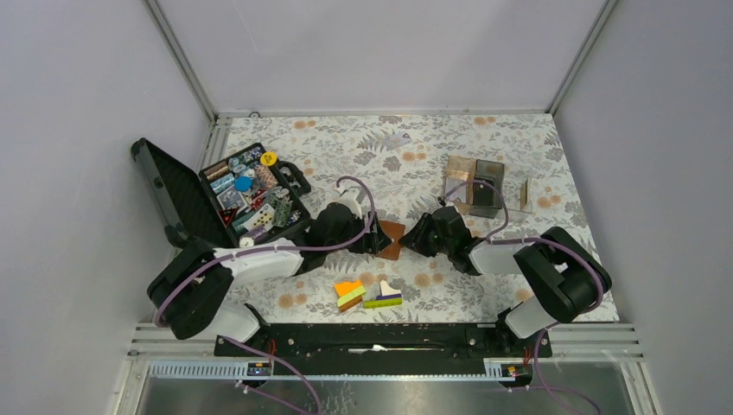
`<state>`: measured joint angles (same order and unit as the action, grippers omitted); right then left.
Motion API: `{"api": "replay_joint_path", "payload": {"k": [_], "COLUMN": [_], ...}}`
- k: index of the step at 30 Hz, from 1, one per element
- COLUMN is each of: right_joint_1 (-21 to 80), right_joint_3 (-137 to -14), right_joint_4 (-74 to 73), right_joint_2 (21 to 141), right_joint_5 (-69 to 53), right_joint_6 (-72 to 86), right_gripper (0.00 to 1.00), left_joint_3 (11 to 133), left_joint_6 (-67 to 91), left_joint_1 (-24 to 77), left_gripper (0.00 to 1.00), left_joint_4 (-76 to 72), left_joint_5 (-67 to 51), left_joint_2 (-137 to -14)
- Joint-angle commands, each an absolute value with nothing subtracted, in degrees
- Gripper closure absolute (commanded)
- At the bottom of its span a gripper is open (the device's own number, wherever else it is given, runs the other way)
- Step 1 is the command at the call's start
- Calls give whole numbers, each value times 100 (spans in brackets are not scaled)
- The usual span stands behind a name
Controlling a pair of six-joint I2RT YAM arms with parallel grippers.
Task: Put the credit cards into the card holder
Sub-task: Close the card holder at the center of the board.
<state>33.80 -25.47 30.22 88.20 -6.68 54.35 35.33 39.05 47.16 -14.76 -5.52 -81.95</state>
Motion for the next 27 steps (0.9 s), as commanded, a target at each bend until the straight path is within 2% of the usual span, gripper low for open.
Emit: {"api": "replay_joint_path", "payload": {"k": [1, 9, 15, 20, 22, 24, 27], "right_joint_1": [3366, 3366, 3365, 3362, 3361, 3364, 3355], "right_joint_3": [-2778, -2873, -2906, -2843, -2779, -2755, -2776], "right_joint_4": [2335, 2329, 2295, 2465, 2533, 2380, 1897], "right_joint_2": [8956, 9290, 9351, 9326, 9167, 8769, 7906], "right_joint_5": [-153, -237, -254, -412, -472, -462, -349], "right_joint_6": [5166, 5133, 5100, 5082, 5048, 4901, 4517], "right_gripper": [69, 78, 81, 81, 81, 75, 60], "left_joint_3": [3705, 3961, 3844, 3618, 3615, 3555, 3347], "left_joint_6": [4007, 4640, 4948, 5210, 5244, 5245, 5168], "left_joint_1": [4256, 3968, 3963, 3953, 3947, 3901, 3757], "left_gripper": [33, 42, 50, 68, 86, 100, 100], "left_joint_4": [-1231, -1698, -2148, -3031, -3118, -3183, -3172], "left_joint_5": [-549, -1566, -1710, -1939, -1970, -1991, -2047], "left_joint_2": [-8167, -9222, -9481, -9661, -9694, -9599, -9099]}}
